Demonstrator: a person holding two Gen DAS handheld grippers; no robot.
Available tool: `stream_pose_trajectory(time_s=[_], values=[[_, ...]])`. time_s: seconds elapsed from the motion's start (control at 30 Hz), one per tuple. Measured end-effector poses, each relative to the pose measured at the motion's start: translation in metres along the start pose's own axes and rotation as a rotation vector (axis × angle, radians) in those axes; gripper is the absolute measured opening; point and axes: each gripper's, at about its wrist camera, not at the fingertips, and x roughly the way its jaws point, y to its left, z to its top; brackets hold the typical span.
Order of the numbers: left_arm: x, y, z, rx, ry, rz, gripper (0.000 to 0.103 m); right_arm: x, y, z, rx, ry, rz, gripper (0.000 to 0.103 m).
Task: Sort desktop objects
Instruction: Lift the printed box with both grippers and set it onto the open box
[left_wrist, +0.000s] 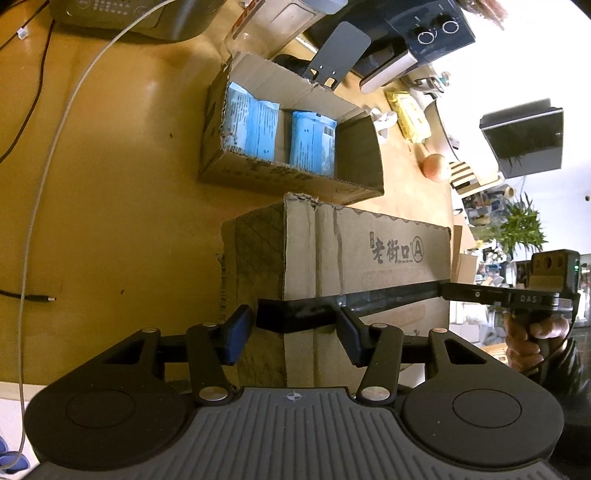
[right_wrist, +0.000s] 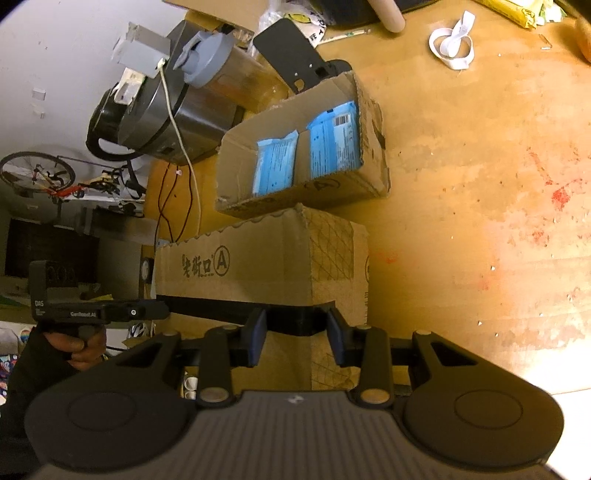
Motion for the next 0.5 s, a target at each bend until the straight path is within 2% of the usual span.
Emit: stream_pose_trajectory(time_s=[0.3, 0.5], values=[[0.002, -0.001, 0.024, -0.005, 0.015, -0.001, 0.049, 0.003, -0.001, 0.025, 0.025, -0.004, -0.010, 0.030], [-0.003, -0.002, 0.045, -0.005, 0.016, 0.006, 0.049, 0.002, 0.000, 0.049, 0.064, -0.006, 0.014, 0.030]])
